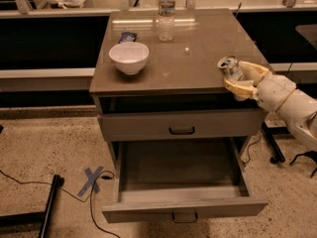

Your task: Pick redbull can from middle drawer and place on counter

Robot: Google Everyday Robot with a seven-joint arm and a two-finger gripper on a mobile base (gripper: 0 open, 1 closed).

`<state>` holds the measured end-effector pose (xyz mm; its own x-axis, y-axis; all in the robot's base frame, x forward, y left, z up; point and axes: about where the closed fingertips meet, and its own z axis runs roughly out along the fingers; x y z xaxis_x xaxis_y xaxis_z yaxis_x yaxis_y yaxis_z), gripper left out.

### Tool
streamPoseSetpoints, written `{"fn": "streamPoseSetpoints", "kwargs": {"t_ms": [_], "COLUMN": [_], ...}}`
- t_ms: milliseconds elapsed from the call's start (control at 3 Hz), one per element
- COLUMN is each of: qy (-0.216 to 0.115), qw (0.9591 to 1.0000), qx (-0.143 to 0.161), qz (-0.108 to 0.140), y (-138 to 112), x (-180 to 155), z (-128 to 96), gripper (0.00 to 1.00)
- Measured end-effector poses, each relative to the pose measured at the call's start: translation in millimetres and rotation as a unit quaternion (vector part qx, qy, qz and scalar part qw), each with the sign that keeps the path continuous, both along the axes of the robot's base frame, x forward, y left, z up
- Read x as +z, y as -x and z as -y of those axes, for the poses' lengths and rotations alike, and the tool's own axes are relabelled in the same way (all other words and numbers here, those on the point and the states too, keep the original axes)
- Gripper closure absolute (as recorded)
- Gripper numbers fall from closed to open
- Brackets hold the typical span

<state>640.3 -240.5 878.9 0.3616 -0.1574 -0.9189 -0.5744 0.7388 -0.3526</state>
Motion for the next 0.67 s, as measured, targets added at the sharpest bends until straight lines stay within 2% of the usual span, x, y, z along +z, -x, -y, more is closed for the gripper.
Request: {"fn": "streamPoseSetpoints", "kwargs": {"t_ms": [667], "qy": [-0.021], "qw": [0.9981], "qx": [-0.052], "qz": [0.026], "y": [-16], "x": [42], "z": [76], "gripper": [1.0]}}
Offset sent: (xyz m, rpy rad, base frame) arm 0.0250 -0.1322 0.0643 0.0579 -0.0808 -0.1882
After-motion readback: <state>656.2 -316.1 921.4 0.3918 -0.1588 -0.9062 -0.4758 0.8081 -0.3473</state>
